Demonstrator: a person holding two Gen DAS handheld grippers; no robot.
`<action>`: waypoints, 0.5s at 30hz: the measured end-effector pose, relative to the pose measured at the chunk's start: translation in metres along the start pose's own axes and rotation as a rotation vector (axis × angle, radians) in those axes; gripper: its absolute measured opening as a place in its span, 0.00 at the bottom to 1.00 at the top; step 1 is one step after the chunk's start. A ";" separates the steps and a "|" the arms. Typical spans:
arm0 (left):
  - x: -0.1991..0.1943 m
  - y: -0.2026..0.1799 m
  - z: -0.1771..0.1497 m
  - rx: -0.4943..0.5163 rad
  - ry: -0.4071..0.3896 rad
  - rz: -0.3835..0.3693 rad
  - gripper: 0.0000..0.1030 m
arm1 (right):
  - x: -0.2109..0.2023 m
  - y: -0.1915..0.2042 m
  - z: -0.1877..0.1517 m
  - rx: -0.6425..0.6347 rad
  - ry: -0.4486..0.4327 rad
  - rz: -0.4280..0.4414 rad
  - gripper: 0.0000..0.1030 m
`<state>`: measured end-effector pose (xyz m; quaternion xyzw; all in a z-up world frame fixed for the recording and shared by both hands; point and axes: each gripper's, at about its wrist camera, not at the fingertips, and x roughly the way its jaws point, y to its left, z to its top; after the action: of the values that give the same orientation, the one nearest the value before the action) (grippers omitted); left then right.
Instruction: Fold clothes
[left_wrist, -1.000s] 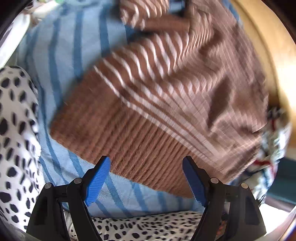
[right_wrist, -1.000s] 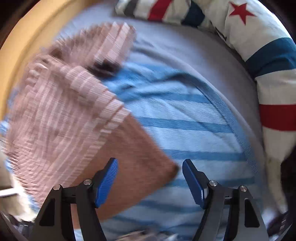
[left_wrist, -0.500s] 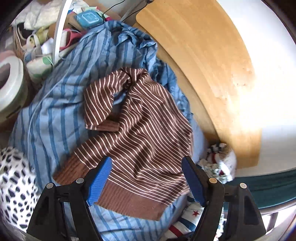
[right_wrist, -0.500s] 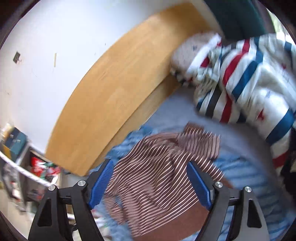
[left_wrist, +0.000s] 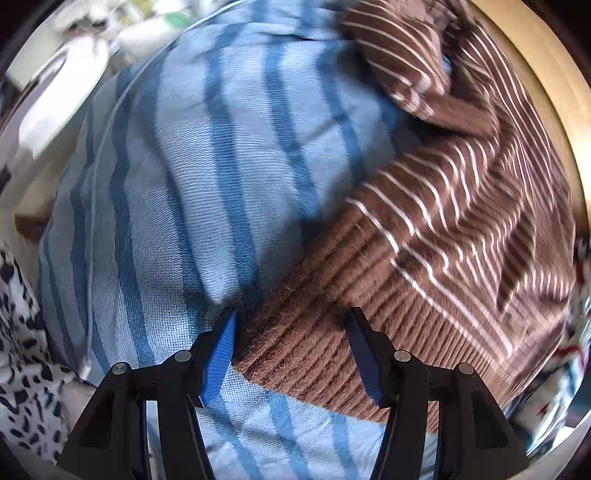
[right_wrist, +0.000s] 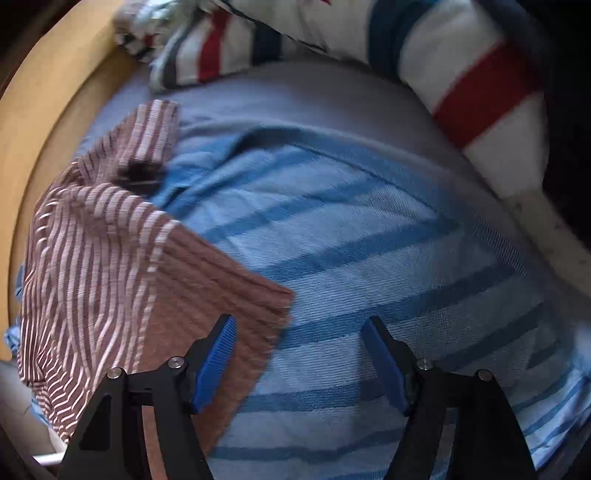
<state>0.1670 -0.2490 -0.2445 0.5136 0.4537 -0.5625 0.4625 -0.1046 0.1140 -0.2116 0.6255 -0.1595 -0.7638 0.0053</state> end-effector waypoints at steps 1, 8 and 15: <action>-0.001 -0.003 -0.002 0.017 0.001 -0.003 0.37 | 0.004 0.000 0.000 0.001 -0.005 0.006 0.79; -0.001 -0.013 -0.007 0.065 0.068 -0.066 0.14 | 0.011 0.049 0.003 -0.213 -0.023 -0.047 0.38; -0.013 -0.010 0.007 0.004 0.201 -0.170 0.12 | -0.029 0.047 -0.010 -0.160 -0.112 0.021 0.14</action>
<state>0.1568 -0.2536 -0.2305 0.5278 0.5387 -0.5463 0.3643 -0.0981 0.0730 -0.1734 0.5777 -0.1043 -0.8077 0.0542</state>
